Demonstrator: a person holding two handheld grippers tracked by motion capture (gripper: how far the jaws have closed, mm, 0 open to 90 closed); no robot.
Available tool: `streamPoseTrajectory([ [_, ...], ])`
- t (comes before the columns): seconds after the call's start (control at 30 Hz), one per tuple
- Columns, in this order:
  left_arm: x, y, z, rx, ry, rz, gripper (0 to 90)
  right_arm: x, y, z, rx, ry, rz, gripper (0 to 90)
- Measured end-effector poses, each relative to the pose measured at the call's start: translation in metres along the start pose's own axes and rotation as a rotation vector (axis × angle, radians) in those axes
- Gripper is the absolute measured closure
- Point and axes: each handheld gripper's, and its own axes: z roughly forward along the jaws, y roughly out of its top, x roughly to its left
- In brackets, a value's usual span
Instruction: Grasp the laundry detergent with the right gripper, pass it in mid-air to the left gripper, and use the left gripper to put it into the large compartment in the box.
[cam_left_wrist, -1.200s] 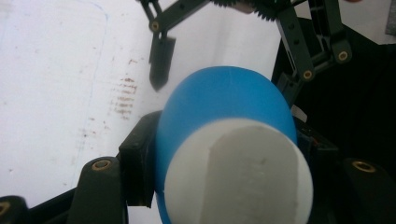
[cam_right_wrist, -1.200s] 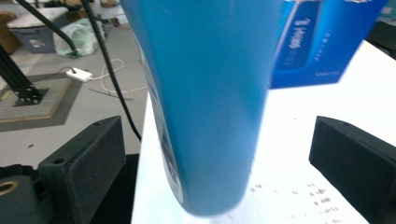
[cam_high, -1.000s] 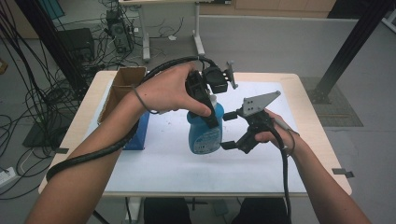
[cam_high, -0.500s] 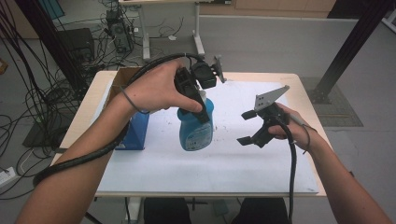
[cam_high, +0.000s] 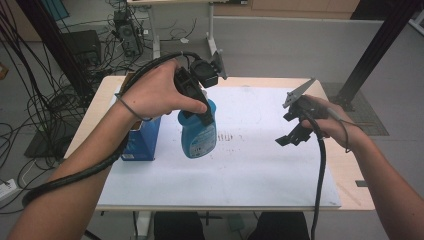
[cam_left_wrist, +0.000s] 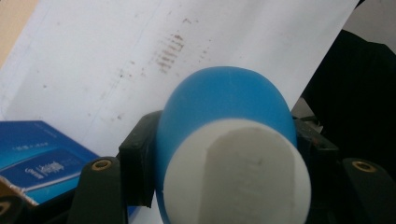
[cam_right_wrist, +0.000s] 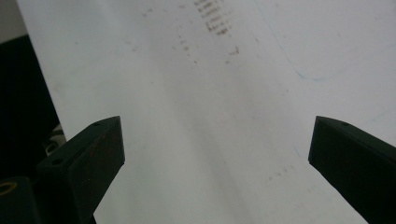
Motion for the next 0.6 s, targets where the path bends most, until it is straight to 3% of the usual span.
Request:
streamPoseTrajectory([
  [0.27,0.007,0.001,-0.014,0.024,0.02,-0.082,37.6,-0.01,-0.002,0.001,0.116,-0.043,0.03,3.9],
  [0.6,0.017,0.008,-0.041,0.011,0.058,-0.141,37.6,-0.014,-0.005,0.004,0.116,-0.062,0.055,4.0],
])
